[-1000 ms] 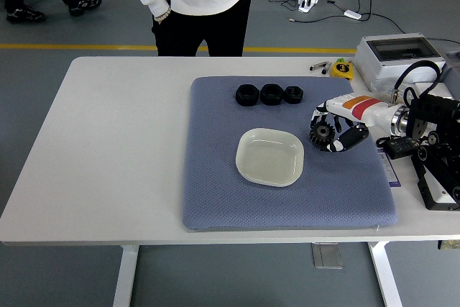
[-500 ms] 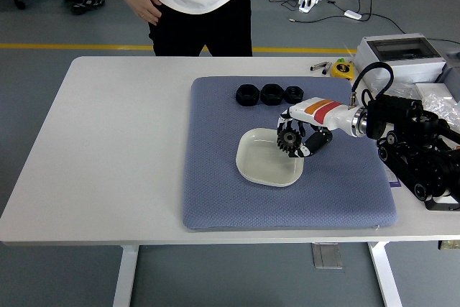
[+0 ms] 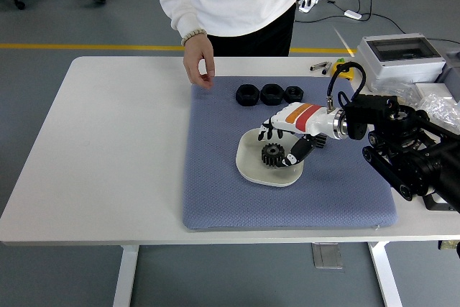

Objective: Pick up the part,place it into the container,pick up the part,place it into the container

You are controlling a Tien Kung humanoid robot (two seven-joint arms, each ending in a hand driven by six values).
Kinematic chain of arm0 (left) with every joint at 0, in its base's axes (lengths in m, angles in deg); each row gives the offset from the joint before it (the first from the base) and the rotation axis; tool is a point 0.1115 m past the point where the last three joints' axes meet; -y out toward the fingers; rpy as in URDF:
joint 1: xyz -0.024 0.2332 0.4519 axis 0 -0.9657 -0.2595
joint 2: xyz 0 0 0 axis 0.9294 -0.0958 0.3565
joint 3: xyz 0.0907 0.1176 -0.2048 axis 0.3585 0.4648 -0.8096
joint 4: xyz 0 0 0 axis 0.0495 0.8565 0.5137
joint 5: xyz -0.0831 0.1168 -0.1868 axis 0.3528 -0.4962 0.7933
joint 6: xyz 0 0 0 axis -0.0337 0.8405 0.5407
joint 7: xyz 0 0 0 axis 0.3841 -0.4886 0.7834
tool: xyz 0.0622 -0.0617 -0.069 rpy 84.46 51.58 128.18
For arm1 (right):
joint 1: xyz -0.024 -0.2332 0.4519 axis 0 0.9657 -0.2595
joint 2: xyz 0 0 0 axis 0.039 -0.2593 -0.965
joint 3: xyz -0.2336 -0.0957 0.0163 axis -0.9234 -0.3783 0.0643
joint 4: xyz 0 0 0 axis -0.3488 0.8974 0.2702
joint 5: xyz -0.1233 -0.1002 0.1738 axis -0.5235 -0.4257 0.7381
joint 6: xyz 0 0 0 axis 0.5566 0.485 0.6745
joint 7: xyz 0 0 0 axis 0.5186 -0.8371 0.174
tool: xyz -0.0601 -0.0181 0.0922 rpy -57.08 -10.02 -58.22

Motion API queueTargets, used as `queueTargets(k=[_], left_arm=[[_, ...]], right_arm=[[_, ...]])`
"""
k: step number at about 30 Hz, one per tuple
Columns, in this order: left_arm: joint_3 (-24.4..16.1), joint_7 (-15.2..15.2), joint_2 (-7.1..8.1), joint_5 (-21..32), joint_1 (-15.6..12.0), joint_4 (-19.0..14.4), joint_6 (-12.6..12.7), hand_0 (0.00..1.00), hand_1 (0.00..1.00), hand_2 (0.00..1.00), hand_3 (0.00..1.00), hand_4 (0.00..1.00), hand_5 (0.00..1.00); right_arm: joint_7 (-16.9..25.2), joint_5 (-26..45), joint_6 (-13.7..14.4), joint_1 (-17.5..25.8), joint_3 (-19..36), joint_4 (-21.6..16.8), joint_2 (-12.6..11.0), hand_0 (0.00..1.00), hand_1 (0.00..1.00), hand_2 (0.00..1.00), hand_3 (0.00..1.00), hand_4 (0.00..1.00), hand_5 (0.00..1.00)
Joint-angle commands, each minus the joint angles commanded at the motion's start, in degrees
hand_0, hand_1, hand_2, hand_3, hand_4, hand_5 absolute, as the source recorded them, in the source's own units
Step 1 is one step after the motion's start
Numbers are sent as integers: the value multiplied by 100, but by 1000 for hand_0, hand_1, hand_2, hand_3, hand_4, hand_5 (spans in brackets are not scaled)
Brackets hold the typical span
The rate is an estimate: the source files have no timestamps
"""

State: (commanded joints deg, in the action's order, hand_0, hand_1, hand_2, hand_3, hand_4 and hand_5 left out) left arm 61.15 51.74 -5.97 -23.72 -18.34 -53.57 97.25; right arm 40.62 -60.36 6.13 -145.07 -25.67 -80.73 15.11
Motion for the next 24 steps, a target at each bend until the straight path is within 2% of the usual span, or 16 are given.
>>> queueTargets(k=[3, 4, 9, 10, 15, 16, 21, 22, 24], left_arm=[[-27, -11, -2, -41, -8, 1, -1, 844, 882, 891, 798, 828, 689], [-37, -16, -3, -56, -13, 0, -2, 845, 882, 890, 798, 828, 688], [-80, -29, -9, -112, -29, 3, -2, 845, 882, 890, 798, 828, 688], [-85, -29, -9, -119, -32, 3, -2, 845, 882, 890, 797, 828, 688], [-116, -32, -8, -156, -41, 7, 3, 845, 882, 890, 797, 828, 688], [-118, -32, -8, -160, -41, 8, 4, 844, 882, 890, 797, 829, 687], [-92, -19, -11, -126, -30, 10, 7, 844, 882, 890, 797, 829, 687], [-79, -14, -12, -103, -29, 10, 7, 844, 882, 890, 798, 829, 686], [-67, -10, -13, -86, -27, 11, 7, 844, 882, 890, 798, 829, 686]], right_arm=[[9, -10, 67, 15, -5, 1, 4, 570, 679, 878, 995, 998, 381], [12, -15, 88, 23, 3, -2, 3, 642, 704, 916, 998, 998, 398], [10, -16, 73, 74, 199, -88, -54, 642, 704, 916, 998, 998, 398], [16, -22, 56, 78, 253, -120, -78, 623, 685, 868, 959, 998, 409], [29, -39, -106, 79, 577, -355, -254, 623, 685, 868, 959, 998, 409], [39, -43, -136, 81, 630, -389, -292, 565, 637, 785, 831, 998, 395], [34, -77, -240, 128, 816, -401, -475, 565, 637, 785, 831, 998, 395], [27, -91, -224, 159, 885, -343, -514, 498, 591, 711, 677, 998, 345], [1, -75, -158, 199, 952, -245, -553, 498, 591, 711, 677, 998, 345]])
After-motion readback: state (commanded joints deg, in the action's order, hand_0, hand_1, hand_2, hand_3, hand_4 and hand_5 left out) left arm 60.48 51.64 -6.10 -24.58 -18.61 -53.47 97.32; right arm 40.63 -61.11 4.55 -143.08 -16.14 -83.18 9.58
